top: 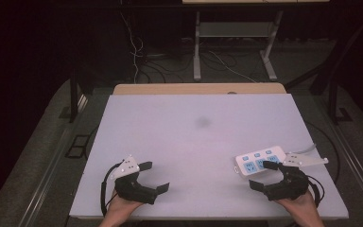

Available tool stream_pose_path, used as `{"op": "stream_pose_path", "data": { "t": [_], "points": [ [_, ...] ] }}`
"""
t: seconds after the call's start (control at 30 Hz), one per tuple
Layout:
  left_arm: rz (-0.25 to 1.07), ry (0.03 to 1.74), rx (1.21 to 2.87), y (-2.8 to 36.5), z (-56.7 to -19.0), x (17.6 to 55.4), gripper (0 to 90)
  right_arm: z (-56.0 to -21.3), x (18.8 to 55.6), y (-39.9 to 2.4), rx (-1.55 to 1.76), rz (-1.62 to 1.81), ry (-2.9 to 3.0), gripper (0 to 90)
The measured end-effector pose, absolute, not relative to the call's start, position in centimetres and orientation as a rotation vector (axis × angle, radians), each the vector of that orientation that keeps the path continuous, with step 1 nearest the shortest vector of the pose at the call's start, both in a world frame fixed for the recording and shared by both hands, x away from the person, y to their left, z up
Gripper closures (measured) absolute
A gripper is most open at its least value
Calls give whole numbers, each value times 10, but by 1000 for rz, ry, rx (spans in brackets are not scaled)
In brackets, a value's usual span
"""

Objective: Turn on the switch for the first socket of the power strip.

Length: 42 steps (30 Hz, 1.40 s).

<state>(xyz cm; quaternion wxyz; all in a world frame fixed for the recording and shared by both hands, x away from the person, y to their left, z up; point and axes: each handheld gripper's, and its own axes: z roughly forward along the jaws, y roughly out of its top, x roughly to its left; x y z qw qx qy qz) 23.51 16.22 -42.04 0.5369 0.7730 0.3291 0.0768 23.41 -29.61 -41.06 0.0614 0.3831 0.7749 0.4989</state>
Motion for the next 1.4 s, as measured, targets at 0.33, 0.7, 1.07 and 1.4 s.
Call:
{"op": "stream_pose_path", "data": {
  "t": [0.33,0.7,1.07,1.4],
  "points": [
    [178,783,1840,163,-421,235,0,-411,235,-296,1164,1502,2358,4],
    [178,782,1837,164,-420,235,0,-410,234,-296,1167,1495,2364,4],
    [179,786,1828,165,-420,235,0,-408,234,-293,1168,1477,2385,4],
    [184,791,1827,166,-420,235,0,-400,236,-296,1181,1469,2397,4]
  ]
}}
